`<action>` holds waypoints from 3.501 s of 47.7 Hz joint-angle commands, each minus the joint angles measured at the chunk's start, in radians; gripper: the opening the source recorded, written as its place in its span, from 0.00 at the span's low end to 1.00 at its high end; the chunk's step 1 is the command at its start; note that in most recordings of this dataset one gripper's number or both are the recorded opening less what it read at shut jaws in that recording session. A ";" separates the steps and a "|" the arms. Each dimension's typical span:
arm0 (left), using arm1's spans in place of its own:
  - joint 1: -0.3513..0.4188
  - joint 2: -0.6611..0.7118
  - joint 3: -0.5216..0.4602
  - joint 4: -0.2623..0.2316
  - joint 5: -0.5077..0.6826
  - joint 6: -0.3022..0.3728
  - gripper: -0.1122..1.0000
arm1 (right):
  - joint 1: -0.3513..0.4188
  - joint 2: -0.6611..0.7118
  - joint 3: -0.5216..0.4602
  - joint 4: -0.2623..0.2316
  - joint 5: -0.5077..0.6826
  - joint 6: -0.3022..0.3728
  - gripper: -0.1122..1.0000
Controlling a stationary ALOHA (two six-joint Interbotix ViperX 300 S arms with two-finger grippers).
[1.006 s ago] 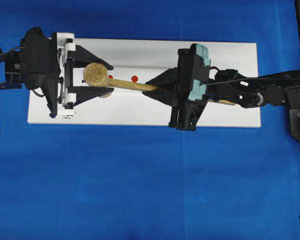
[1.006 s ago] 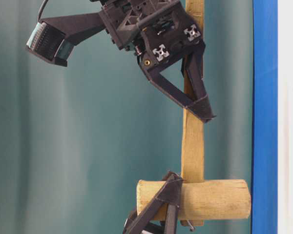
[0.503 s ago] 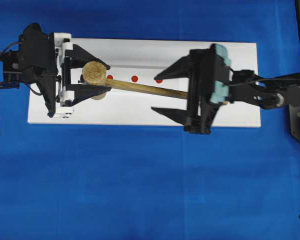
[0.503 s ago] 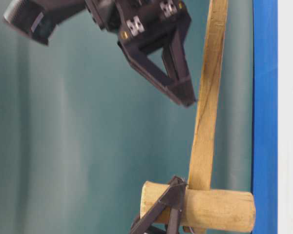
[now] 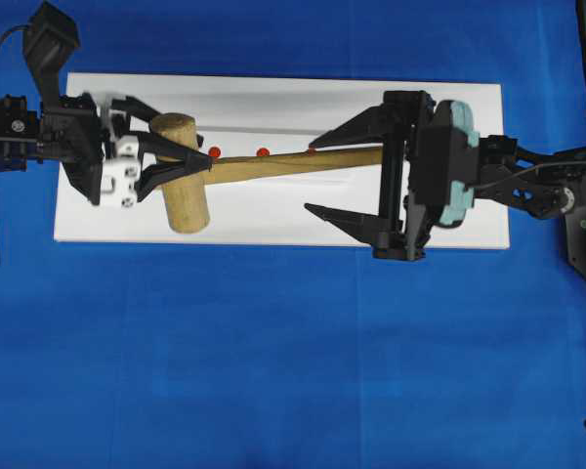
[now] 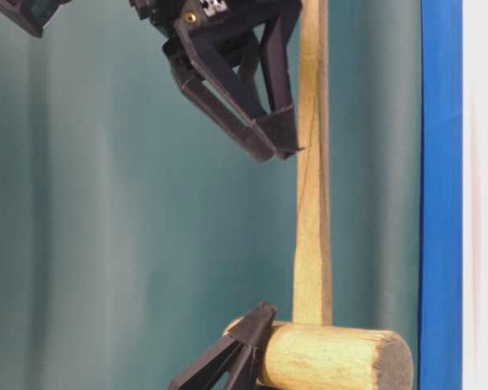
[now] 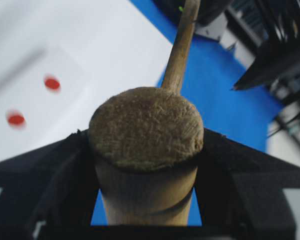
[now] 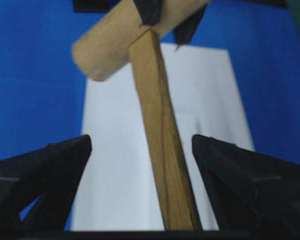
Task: Hit the mark with a hammer.
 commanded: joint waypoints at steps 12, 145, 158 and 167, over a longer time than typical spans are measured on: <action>-0.011 -0.017 -0.018 0.005 0.060 -0.224 0.51 | -0.009 0.057 -0.072 -0.002 -0.014 -0.166 0.91; 0.011 -0.328 0.133 0.011 0.209 0.831 0.82 | -0.061 -0.057 0.064 0.216 0.143 -0.204 0.17; 0.025 -0.330 0.135 0.011 0.207 0.890 0.82 | -0.046 -0.057 0.063 0.247 0.143 -0.202 0.17; 0.025 -0.330 0.137 0.011 0.206 0.890 0.82 | 0.029 -0.048 0.058 0.333 0.133 -0.202 0.17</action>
